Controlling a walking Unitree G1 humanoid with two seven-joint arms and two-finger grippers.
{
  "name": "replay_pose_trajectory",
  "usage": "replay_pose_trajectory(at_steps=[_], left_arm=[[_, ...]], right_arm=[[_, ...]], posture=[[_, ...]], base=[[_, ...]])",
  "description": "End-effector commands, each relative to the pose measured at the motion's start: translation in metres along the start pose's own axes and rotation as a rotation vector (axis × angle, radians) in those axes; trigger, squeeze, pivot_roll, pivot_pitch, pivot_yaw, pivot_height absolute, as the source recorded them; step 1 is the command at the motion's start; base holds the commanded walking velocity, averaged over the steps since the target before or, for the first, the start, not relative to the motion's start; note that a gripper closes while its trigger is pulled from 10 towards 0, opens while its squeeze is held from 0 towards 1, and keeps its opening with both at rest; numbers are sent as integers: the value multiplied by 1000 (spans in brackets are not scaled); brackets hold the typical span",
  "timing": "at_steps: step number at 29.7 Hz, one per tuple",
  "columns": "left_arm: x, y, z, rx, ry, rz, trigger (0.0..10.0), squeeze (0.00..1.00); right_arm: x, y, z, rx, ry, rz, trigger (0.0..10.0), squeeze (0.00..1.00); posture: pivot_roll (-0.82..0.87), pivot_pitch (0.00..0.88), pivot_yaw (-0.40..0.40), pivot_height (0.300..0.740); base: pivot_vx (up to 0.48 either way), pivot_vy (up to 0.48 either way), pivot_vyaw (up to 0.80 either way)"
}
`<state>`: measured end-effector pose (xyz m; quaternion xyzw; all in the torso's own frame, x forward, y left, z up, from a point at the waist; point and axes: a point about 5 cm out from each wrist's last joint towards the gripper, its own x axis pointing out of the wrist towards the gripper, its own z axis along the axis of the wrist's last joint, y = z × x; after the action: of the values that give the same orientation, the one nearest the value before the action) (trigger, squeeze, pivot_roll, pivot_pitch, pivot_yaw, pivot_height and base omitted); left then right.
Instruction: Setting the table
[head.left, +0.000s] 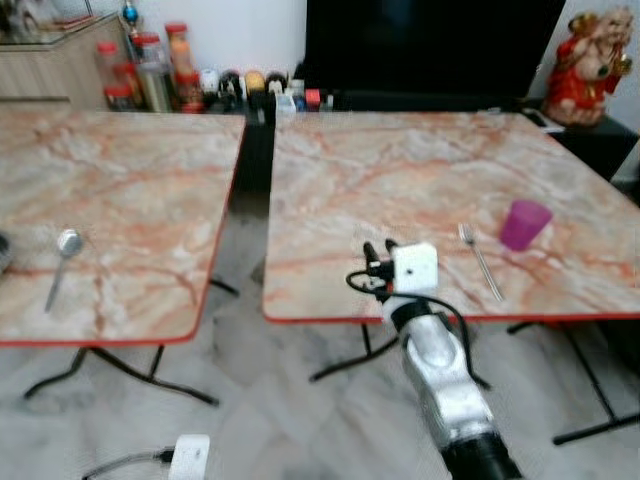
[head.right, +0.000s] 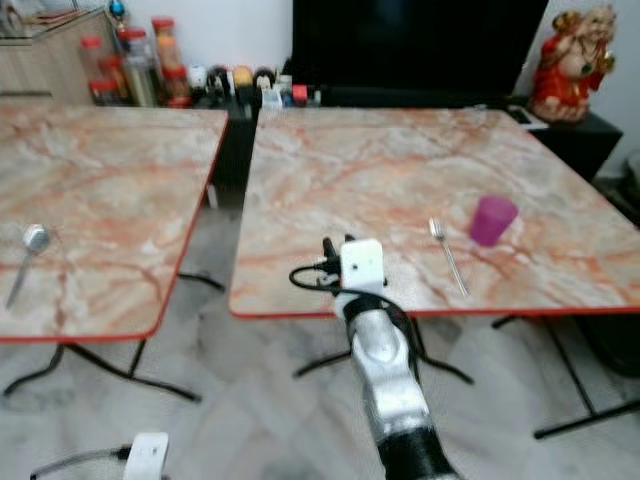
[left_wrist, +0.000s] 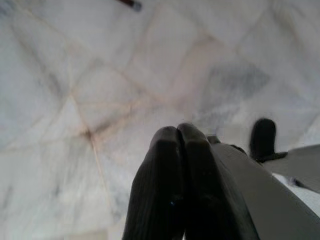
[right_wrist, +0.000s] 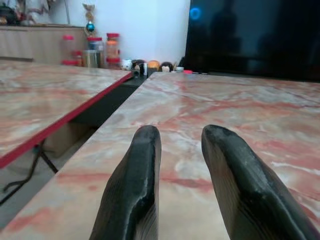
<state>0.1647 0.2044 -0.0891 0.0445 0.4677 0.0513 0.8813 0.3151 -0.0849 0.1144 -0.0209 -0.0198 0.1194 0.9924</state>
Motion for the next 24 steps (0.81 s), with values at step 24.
replay_pose_trajectory(at_steps=[24], left_arm=[[1,-3,6,-23,-35,-1,10000,0]], right_arm=[[1,-14,1,-5,8,-56,10000,0]], posture=[[-101,37,-19,740]], base=[[0,-27,0]])
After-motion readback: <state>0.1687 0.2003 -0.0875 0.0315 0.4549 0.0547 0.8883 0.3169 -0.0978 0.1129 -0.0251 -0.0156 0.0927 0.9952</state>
